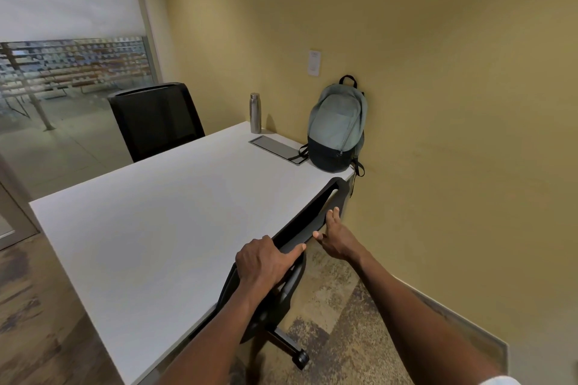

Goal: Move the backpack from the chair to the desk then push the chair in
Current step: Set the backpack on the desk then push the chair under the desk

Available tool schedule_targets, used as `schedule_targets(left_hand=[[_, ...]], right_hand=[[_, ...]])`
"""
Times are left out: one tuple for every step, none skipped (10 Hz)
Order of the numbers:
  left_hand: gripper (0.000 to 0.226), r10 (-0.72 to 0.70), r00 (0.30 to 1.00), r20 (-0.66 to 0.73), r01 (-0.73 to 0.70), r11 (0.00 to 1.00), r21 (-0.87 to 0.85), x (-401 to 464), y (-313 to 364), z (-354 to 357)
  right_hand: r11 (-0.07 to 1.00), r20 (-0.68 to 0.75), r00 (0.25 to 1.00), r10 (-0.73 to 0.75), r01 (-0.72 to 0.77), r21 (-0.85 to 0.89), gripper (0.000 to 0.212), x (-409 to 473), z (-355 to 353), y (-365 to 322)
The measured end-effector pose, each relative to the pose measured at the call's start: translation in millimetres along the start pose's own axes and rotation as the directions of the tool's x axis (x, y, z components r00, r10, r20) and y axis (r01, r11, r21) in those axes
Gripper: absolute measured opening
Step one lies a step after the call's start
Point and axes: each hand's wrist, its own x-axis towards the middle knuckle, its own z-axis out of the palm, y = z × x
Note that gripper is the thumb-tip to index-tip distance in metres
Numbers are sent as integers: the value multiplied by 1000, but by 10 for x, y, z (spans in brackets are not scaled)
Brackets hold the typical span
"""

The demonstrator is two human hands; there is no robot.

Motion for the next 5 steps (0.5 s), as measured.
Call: schedule_targets(left_hand=[[87,3,1000,20,-3,1000,-4,-36,-14,-39],[88,33,997,67,-31,999,-27,-42,-38,-49],[99,91,986,138,-84,995,-51,-29,-105,-82],[100,168,972,166,-158,985,-75,-24,-241,-139],[85,254,963,89,-244,963,-117,-59,-339,-218]], right_hand=[[1000,2,1000,10,-10,-21,79,-28,1,-24],[999,13,999,35,-34,-39,76,-40,-33,-36],[997,-8,999,44,-45,-68,68,-149,-59,-71],[997,-74,995,61,-64,-40,72,-340,1,-62],[998,-193,980,52,-55,-10,72,-581,97,-50]])
